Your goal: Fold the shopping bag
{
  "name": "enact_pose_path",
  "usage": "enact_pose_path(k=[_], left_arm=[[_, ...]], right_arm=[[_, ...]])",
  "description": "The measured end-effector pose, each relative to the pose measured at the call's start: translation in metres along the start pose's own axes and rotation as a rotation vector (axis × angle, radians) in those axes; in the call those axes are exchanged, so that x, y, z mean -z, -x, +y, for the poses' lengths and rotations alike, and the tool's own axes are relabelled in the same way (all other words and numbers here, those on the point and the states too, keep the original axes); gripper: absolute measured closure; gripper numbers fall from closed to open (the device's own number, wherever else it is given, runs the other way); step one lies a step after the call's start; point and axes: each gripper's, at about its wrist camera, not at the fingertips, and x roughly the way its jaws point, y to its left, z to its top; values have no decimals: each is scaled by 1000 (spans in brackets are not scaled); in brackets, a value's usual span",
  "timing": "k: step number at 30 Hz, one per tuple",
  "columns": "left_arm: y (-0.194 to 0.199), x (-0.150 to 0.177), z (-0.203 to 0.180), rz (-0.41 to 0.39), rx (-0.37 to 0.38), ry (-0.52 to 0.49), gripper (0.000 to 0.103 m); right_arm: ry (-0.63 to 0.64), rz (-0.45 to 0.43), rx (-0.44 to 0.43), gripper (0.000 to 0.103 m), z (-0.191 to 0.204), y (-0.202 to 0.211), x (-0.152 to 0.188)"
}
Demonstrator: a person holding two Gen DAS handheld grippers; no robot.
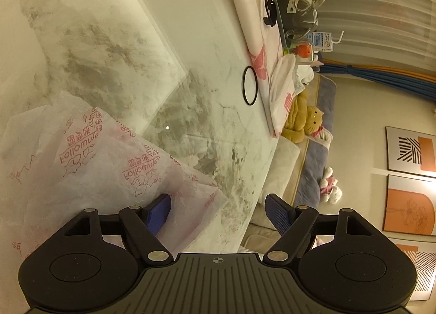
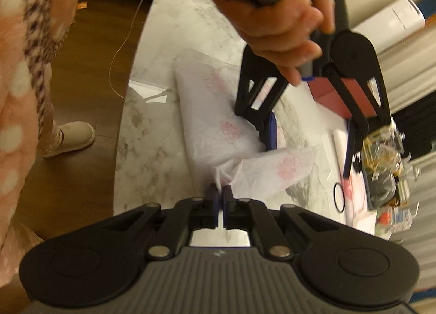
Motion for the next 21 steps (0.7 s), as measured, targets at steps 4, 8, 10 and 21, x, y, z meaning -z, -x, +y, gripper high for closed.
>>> enact_pose_path(k=[4,8,10,21], left_arm=[[0,2,-11,18,-51,-66,26],[22,10,-37,-23,-47,-168,25],[37,17,-54,-39,-5,-209,25],[-15,11,-42,70,-141,-304,25]], right_arm=[[-137,14,-51,98,-8,1,-8],[-200,18,-91,98,-14,-1,-7],[-211,15,-95,98,-14,0,-5],[-207,21,-71,98,-24,1,-19]])
